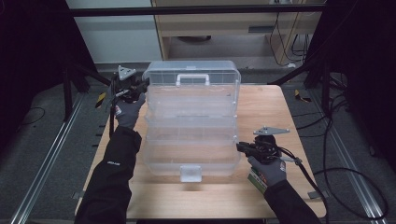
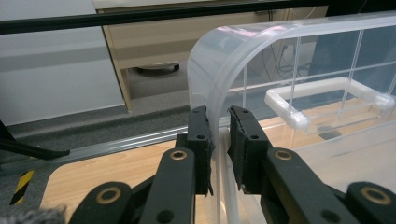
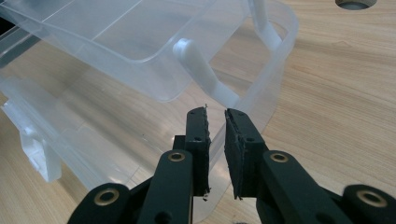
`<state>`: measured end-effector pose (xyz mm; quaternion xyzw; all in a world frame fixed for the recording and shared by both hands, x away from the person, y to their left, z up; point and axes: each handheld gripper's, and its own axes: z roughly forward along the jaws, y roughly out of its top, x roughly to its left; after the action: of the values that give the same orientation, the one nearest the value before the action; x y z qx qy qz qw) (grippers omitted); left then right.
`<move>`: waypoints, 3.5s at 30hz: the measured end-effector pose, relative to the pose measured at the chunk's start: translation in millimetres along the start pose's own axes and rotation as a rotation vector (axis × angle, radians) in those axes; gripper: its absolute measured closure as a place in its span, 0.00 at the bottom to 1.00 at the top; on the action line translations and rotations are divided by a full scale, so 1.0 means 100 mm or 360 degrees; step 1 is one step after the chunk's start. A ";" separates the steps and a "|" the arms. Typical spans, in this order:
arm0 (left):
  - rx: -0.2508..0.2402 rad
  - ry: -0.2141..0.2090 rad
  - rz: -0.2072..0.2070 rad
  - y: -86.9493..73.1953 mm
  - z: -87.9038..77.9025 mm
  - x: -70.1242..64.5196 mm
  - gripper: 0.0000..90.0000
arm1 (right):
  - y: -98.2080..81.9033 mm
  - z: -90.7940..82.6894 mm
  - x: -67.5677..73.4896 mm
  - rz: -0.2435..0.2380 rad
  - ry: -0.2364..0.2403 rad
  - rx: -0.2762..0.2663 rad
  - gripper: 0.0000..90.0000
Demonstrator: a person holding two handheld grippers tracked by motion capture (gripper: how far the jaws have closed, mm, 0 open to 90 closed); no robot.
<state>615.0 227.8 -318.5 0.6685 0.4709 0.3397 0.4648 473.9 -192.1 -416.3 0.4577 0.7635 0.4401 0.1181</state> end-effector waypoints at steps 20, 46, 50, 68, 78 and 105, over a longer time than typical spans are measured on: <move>0.0039 0.0021 -0.0018 0.00 0.32 0.07 0.86 | 0.00 0.00 0.00 0.0008 0.0000 0.0003 0.88; 0.0155 0.0018 -0.0025 -0.02 0.61 0.15 0.85 | 0.01 -0.01 0.03 0.0000 -0.0028 0.0034 0.89; 0.0222 0.0035 -0.0003 0.00 0.65 0.17 0.83 | 0.01 -0.01 0.02 0.0001 -0.0031 0.0031 0.89; 0.0135 -0.0114 0.0032 -0.24 -0.20 0.27 0.59 | 0.00 -0.02 0.01 0.0024 -0.0020 0.0021 0.90; 0.0128 -0.0241 0.0079 -0.56 -0.83 0.13 0.58 | 0.01 -0.01 -0.01 0.0043 -0.0007 0.0023 0.89; 0.0508 -0.0402 0.0121 -1.46 -1.08 -0.22 0.70 | -0.01 0.00 0.01 0.0014 -0.0032 0.0004 0.88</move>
<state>465.7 258.1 -419.6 0.7882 0.4311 0.1914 0.3952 473.0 -190.9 -416.5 0.4654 0.7609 0.4350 0.1232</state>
